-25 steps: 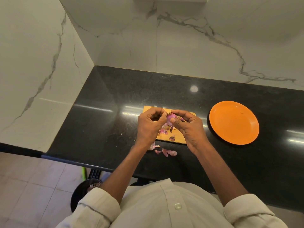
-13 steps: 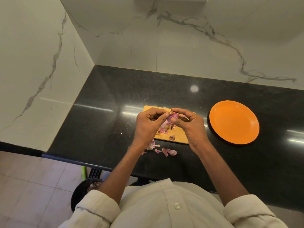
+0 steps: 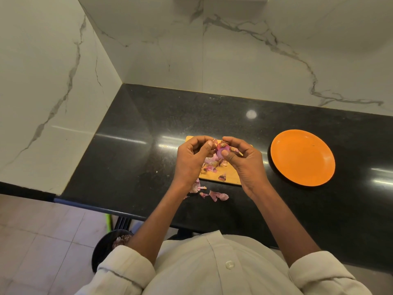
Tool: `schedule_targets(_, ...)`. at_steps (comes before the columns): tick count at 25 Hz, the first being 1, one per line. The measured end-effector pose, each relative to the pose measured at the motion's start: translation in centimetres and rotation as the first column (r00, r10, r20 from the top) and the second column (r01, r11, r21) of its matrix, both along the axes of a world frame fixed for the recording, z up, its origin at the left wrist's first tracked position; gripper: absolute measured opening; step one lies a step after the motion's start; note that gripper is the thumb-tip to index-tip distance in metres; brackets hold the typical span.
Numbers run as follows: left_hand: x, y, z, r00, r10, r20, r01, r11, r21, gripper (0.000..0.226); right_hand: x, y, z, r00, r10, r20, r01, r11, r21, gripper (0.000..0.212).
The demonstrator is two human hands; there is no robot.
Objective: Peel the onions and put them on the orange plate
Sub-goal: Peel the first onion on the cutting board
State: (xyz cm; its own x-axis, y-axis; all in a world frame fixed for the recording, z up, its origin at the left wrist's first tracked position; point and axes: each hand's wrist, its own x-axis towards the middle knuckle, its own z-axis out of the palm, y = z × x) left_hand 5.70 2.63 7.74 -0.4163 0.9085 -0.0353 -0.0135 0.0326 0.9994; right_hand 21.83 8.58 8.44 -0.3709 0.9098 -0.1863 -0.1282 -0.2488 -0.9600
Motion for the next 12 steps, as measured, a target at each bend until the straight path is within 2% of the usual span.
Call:
schedule_targets(3,0.0,-0.3,0.3,0.998,-0.056,-0.011,0.056,0.997,0.043,0.025,0.2,-0.1,-0.1,1.000,-0.001,0.001,0.001,1.000,-0.009,0.037)
schedule_targets(7,-0.4,-0.3,0.5,0.972,-0.074,-0.223,0.087,0.995,0.047,0.020,0.4,-0.1,-0.1,0.999,0.016,0.032,-0.016,1.000,0.005,0.043)
schedule_targets(12,-0.3,-0.2,1.3,0.955,-0.075,-0.288,0.077,0.997,-0.004,0.013,0.6,0.0,0.2,0.997,0.026,0.067,-0.031,0.996,0.080,0.037)
